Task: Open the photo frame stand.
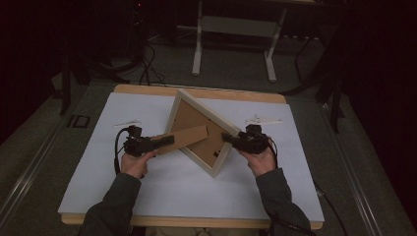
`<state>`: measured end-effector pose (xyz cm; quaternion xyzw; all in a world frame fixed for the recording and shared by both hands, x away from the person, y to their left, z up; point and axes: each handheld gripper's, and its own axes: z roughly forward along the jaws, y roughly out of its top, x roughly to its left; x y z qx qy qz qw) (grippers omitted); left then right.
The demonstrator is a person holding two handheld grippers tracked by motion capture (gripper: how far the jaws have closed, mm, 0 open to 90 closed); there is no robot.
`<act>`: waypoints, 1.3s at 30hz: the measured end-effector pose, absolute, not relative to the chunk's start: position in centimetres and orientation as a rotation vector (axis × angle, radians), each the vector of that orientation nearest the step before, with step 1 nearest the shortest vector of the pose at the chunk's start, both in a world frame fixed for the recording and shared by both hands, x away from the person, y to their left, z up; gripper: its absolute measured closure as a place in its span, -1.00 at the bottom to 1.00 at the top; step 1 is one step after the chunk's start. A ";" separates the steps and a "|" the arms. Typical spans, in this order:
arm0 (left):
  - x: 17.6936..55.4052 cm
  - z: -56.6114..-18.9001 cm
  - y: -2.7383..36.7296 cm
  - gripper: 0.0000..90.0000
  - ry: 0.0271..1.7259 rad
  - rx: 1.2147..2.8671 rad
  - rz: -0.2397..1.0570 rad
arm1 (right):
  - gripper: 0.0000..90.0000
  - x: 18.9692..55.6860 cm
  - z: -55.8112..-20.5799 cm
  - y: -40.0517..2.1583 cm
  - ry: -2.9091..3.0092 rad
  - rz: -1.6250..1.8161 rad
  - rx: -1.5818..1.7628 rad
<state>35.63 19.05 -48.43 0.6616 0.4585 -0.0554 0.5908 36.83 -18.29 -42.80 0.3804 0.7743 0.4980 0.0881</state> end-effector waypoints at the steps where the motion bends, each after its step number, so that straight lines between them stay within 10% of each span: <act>1: 35.6 -48.4 19.0 0.36 1.067 1.540 -0.129 | 0.51 36.8 -42.8 -18.3 2.305 1.482 1.132; 39: 34.9 -48.1 15.6 0.55 0.846 1.845 -0.199 | 0.45 37.6 -40.6 -17.5 2.394 1.205 0.761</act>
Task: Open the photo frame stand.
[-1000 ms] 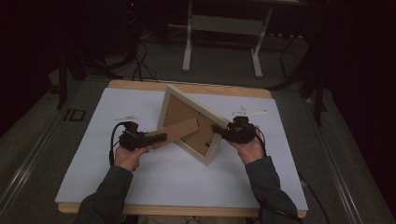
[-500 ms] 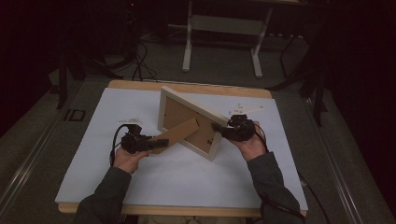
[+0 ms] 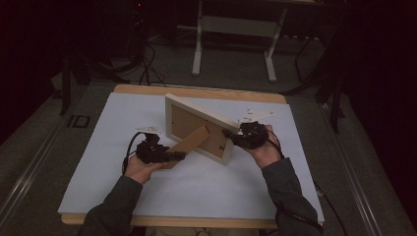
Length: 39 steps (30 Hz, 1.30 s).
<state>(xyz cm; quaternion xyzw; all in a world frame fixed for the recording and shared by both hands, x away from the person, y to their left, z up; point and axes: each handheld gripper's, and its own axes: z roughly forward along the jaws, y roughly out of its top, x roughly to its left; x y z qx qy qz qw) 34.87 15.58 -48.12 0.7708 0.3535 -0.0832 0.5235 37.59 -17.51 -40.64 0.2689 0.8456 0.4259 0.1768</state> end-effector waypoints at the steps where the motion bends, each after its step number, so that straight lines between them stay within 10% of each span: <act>1: 34.9 -48.1 15.6 0.55 0.846 1.845 -0.199 | 0.45 37.6 -40.6 -17.5 2.394 1.205 0.761; 39: 34.4 -49.3 14.1 0.40 0.808 1.957 -0.152 | 0.52 33.7 -41.3 -16.1 2.368 1.138 0.504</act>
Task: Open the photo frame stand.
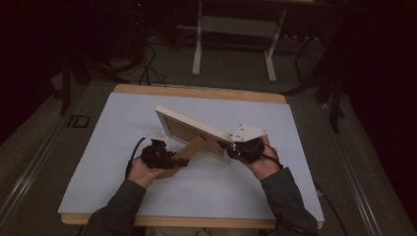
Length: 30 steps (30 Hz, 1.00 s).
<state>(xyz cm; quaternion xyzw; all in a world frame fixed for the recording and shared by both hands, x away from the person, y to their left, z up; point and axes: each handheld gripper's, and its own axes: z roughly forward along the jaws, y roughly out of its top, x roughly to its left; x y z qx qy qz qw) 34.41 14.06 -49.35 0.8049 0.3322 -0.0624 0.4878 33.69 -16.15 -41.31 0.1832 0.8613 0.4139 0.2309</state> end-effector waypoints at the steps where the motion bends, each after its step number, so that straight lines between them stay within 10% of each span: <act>1: 34.4 -49.3 14.0 0.40 0.805 1.956 -0.147 | 0.52 33.7 -41.3 -16.1 2.370 1.141 0.505; 30: 32.8 -49.8 16.0 0.25 0.834 1.898 -0.073 | 0.25 31.8 -42.3 -15.5 2.338 1.199 0.525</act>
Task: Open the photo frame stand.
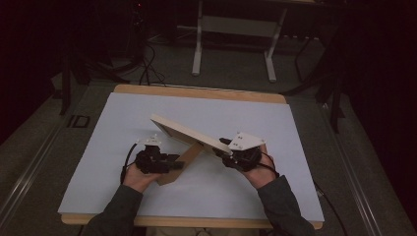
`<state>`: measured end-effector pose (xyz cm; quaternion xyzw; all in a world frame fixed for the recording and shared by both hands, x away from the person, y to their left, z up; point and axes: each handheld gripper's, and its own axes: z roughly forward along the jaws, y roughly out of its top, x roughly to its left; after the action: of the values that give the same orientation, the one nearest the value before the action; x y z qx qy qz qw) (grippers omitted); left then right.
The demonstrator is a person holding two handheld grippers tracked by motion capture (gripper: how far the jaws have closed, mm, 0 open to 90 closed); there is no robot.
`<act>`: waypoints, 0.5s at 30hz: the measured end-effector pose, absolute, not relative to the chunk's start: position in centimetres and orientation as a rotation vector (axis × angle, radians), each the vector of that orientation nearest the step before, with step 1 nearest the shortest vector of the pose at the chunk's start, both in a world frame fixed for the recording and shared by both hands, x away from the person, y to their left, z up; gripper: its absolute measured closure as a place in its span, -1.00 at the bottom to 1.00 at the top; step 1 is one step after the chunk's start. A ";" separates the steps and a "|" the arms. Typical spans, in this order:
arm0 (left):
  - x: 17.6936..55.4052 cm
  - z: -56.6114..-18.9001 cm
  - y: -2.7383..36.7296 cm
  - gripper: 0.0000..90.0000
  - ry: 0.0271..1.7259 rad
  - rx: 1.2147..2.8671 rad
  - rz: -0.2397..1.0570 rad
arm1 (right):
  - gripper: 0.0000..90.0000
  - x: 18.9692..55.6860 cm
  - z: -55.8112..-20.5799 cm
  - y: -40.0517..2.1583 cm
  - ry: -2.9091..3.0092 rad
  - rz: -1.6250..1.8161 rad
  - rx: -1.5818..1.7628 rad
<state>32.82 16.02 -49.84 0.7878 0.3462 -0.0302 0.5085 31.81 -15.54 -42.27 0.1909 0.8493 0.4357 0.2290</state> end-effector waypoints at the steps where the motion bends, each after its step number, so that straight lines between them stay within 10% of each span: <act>1: 32.8 -49.7 16.3 0.24 0.839 1.884 -0.067 | 0.22 31.7 -42.3 -15.7 2.334 1.215 0.537; 15: 32.7 -48.0 19.9 0.21 0.925 1.762 0.072 | -0.01 30.3 -43.8 -18.2 2.297 1.302 0.663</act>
<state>32.69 19.90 -48.04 0.7426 0.3897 0.0302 0.5439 30.27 -18.18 -43.85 0.2382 0.8254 0.4676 0.2081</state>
